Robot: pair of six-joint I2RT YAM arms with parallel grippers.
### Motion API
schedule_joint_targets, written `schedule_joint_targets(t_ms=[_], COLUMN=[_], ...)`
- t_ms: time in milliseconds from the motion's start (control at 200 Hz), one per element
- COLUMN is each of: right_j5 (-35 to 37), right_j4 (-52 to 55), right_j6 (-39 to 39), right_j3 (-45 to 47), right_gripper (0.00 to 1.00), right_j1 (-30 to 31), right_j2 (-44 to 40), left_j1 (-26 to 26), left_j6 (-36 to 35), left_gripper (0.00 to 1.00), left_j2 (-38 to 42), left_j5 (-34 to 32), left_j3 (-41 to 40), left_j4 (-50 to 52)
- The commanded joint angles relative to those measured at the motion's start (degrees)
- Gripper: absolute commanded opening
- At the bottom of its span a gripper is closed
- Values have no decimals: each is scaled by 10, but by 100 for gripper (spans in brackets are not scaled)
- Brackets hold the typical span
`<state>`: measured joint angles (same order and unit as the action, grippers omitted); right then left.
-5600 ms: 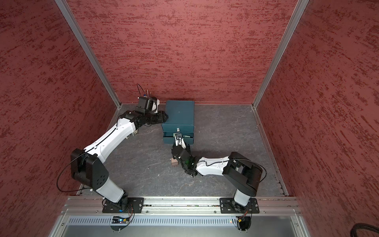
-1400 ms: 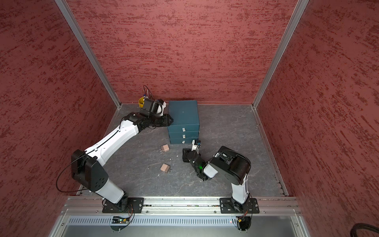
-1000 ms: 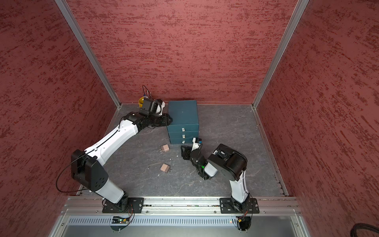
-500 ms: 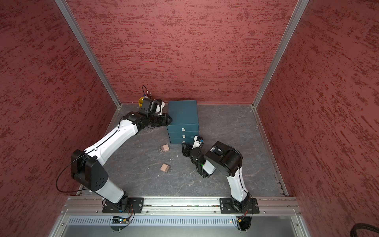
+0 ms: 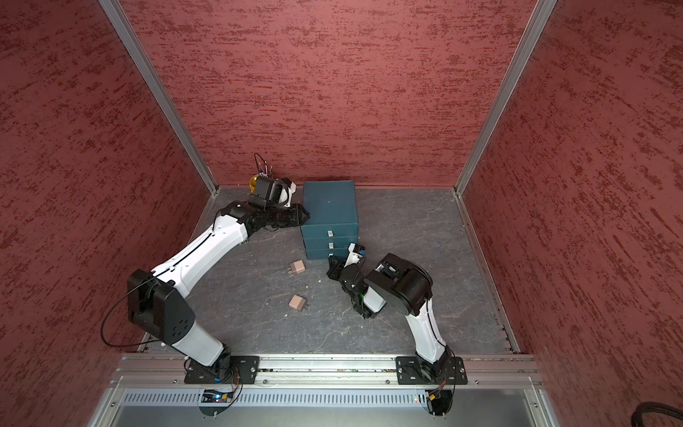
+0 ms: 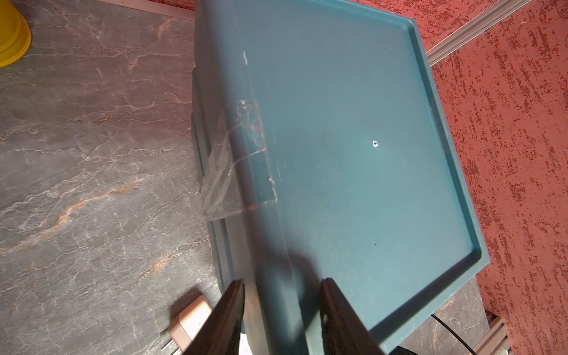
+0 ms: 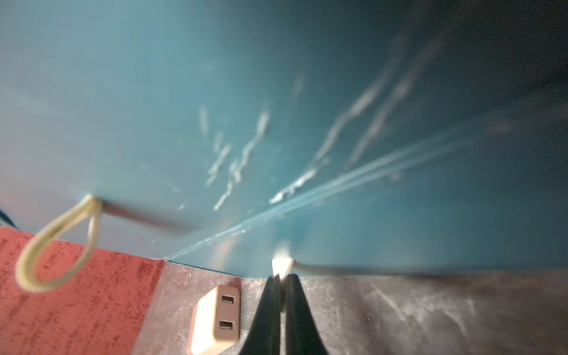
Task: Place the plugs into the drawer by color
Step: Open the drawer in the storage box.
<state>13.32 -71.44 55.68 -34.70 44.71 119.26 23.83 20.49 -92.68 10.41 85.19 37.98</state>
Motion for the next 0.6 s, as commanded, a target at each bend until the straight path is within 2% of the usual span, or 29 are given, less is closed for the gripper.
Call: schedule_joint_targets(t_ms=[0,205,451,521,596], right_j5=[8,-2,18,35,62], right_j4=[-28,-46,3,18,79], right_j6=[5,-1,-7,-1,2], right_j3=[5,57,146,180,212], right_gripper=[0,0,0,0,0], right_j1=[-5,2,55,74,99], right_j2=[11,-9,-80,-113,-179], left_j1=[-7,-8,-8,-8,-8], left_j6=[-14,-11,-6,-6,-4], left_gripper=[44,44,44,44,44], left_j2=[-14,-12,-10,-9,-7], left_j5=[-11,-13,-17,-16,-17], left_j3=[-12,-16,-20,-21,-21], left_j4=[30,27,23,22,23])
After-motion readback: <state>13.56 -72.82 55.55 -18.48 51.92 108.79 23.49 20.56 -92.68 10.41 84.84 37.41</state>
